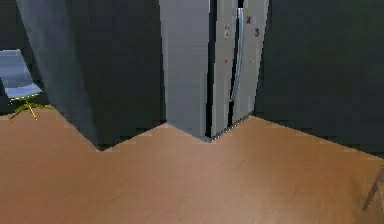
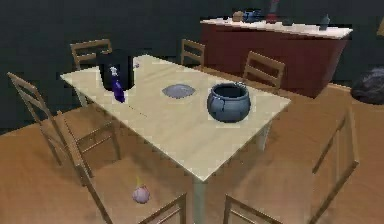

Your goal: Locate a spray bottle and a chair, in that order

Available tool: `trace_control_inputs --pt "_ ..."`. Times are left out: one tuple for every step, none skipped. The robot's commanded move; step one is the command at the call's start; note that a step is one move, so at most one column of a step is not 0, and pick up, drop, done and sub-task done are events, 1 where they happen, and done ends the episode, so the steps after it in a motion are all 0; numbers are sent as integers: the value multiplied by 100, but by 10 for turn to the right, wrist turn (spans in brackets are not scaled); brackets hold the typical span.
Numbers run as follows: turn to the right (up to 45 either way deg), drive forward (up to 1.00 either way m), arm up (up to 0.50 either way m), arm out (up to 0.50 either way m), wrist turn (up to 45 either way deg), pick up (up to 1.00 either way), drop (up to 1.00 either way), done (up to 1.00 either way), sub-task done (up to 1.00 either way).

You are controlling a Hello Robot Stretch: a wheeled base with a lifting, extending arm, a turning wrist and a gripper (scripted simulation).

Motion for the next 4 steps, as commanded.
trace_control_inputs --pt "0 50 0 0 0 0 0 0 0" --pt "450 0 0 0 0 0 0 0 0" --pt "30 0 0 0 0 0 0 0 0" --pt "0 90 0 0 0 0 0 0 0"
